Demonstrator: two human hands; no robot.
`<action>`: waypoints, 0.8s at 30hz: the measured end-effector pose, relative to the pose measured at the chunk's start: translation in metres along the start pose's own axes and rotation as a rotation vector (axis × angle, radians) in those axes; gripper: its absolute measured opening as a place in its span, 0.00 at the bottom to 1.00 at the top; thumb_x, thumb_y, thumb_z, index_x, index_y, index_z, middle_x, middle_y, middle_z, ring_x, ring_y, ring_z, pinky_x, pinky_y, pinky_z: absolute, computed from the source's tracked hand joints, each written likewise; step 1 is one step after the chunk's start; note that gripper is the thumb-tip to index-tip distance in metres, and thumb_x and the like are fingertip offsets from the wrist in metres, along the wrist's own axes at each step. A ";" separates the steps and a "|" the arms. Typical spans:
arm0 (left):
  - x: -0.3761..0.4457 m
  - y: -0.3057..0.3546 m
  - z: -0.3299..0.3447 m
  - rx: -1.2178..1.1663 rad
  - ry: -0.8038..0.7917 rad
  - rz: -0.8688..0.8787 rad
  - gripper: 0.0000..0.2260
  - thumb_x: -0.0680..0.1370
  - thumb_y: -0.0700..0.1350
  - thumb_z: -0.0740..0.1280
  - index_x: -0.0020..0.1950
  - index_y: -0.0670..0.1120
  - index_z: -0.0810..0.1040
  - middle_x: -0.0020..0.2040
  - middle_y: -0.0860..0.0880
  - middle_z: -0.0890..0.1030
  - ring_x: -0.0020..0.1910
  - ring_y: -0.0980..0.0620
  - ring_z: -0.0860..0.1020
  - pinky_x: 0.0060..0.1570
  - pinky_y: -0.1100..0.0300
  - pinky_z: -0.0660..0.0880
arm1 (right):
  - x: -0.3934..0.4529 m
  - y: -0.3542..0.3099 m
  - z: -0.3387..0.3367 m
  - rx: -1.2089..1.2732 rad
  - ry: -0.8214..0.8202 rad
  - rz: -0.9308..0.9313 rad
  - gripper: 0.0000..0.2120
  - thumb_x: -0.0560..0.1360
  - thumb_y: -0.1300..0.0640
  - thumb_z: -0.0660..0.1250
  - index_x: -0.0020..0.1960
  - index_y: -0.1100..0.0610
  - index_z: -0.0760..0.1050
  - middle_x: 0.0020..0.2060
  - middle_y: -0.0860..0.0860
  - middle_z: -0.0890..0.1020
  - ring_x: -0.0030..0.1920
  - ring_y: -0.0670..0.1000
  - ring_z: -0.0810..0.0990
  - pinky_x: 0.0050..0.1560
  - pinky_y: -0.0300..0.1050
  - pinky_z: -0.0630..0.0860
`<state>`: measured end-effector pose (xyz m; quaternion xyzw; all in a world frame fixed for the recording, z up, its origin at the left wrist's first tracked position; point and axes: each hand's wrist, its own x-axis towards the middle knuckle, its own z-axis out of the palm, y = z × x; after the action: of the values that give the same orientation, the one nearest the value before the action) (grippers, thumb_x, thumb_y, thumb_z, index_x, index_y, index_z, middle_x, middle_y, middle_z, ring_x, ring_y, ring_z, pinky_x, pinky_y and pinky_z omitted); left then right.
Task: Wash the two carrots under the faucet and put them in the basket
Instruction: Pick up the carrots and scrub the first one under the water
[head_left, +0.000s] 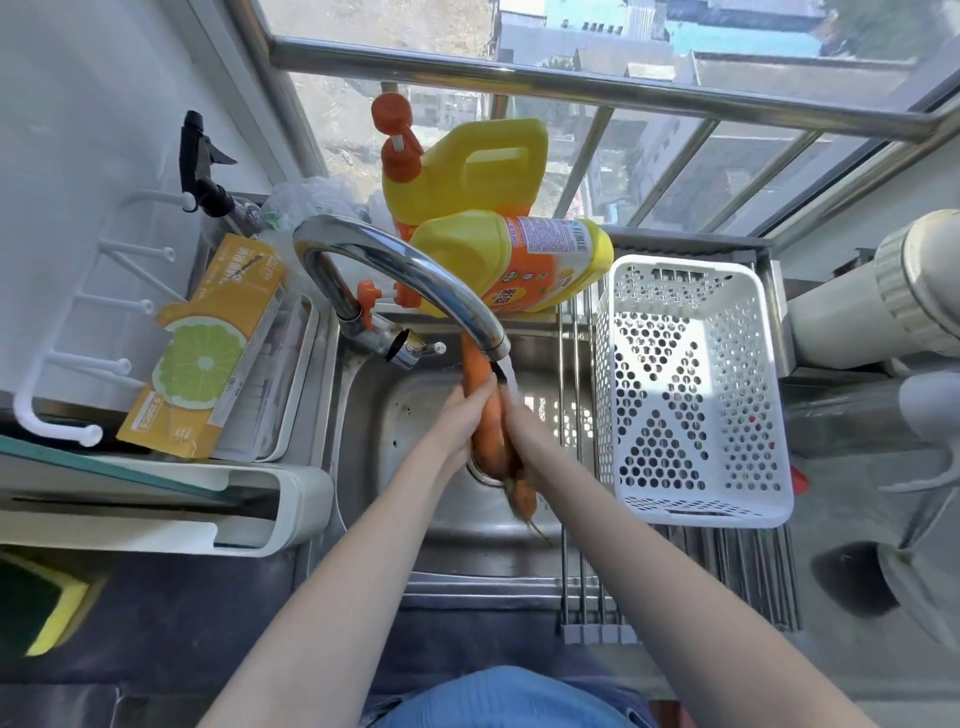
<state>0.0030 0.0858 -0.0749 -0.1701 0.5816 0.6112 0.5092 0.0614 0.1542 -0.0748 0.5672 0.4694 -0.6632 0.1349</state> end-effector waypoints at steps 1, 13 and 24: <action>0.002 0.000 0.001 0.032 0.024 -0.007 0.16 0.81 0.44 0.64 0.67 0.41 0.70 0.59 0.42 0.79 0.54 0.46 0.79 0.51 0.56 0.75 | -0.002 0.008 0.001 0.022 -0.017 0.009 0.23 0.82 0.41 0.52 0.57 0.58 0.74 0.44 0.56 0.81 0.42 0.53 0.81 0.43 0.44 0.82; 0.003 -0.038 -0.069 0.838 0.067 -0.124 0.30 0.79 0.37 0.59 0.79 0.44 0.50 0.76 0.42 0.63 0.69 0.39 0.69 0.66 0.48 0.68 | 0.046 0.074 0.011 -0.465 0.121 -0.338 0.36 0.74 0.39 0.64 0.76 0.50 0.55 0.71 0.51 0.66 0.62 0.45 0.69 0.65 0.31 0.61; 0.007 -0.041 -0.088 0.704 0.147 -0.105 0.23 0.78 0.36 0.64 0.73 0.41 0.68 0.58 0.41 0.78 0.55 0.42 0.78 0.51 0.57 0.74 | 0.076 0.099 0.041 -0.901 0.140 -0.115 0.22 0.82 0.59 0.52 0.75 0.59 0.57 0.66 0.62 0.73 0.63 0.61 0.75 0.63 0.54 0.72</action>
<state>-0.0002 0.0031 -0.1254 -0.0572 0.7820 0.3326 0.5240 0.0814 0.0977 -0.1916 0.4685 0.7497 -0.3592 0.2991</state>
